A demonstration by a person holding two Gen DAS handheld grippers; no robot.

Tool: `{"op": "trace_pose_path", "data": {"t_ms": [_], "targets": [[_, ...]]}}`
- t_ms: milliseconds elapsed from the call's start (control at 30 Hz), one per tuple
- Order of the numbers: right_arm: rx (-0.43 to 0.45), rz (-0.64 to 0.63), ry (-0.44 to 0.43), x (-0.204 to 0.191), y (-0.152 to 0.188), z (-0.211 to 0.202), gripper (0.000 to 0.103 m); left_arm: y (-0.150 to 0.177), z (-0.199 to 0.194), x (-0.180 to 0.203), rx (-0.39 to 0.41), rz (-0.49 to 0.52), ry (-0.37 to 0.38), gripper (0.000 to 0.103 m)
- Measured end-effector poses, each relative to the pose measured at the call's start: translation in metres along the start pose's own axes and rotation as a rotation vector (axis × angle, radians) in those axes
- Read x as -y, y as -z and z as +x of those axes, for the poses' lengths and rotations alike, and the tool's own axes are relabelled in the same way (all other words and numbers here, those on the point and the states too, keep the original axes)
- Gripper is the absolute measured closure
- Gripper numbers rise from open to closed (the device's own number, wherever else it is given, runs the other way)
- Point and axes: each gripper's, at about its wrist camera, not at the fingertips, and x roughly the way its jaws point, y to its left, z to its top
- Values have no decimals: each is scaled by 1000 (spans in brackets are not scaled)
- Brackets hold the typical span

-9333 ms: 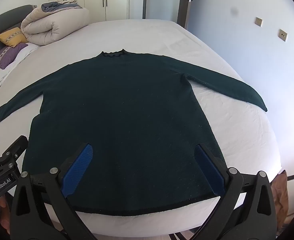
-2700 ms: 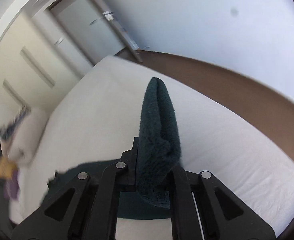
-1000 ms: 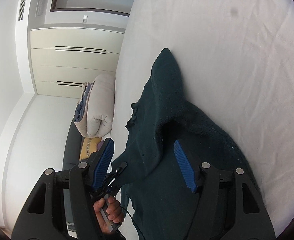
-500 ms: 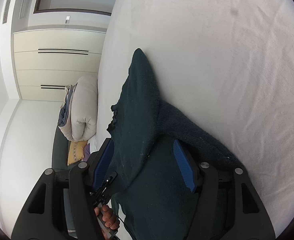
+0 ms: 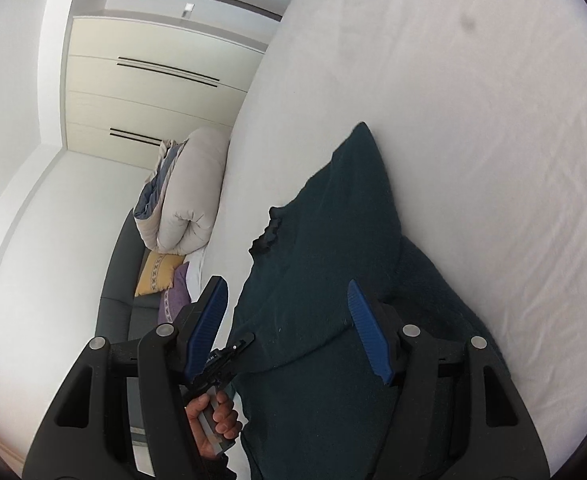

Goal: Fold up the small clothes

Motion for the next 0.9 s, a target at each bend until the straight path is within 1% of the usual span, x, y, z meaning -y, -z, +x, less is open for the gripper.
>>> {"op": "trace_pose_path", "data": {"t_ms": [100,167,267,333,433,500,567,667,733,767,833,900], "targets": [[-23,-11,26,-7,-21,20,41,-4,-3,5,11,43,-13,92],[-54,-27,19,-13,-31,35,41,-6,-8,9,42,75,-6,92],[-81,-48,6,-20,-43,56,41,-6,-8,8,52,87,-17,91],[-94,-30,-10,-18,-54,70,41,-4,-3,-1,42,73,-34,85],[-102,-7,-2,-9,-72,87,41,-3,0,-18,46,29,34,85],[-123,26,11,4,-81,98,41,-2,1,-23,53,31,61,85],[-151,49,53,21,-83,108,43,0,3,-24,68,57,72,85],[-146,62,-7,32,-74,98,42,3,1,-28,88,64,100,85],[-167,49,-23,33,-58,86,42,3,-1,-30,87,55,110,85],[-178,33,-25,34,-49,80,42,3,-2,-30,87,48,112,82],[-204,20,-34,37,-29,64,42,6,-12,-31,98,31,121,67],[-205,10,-42,39,-12,44,42,11,-28,-27,126,30,106,32]]}}
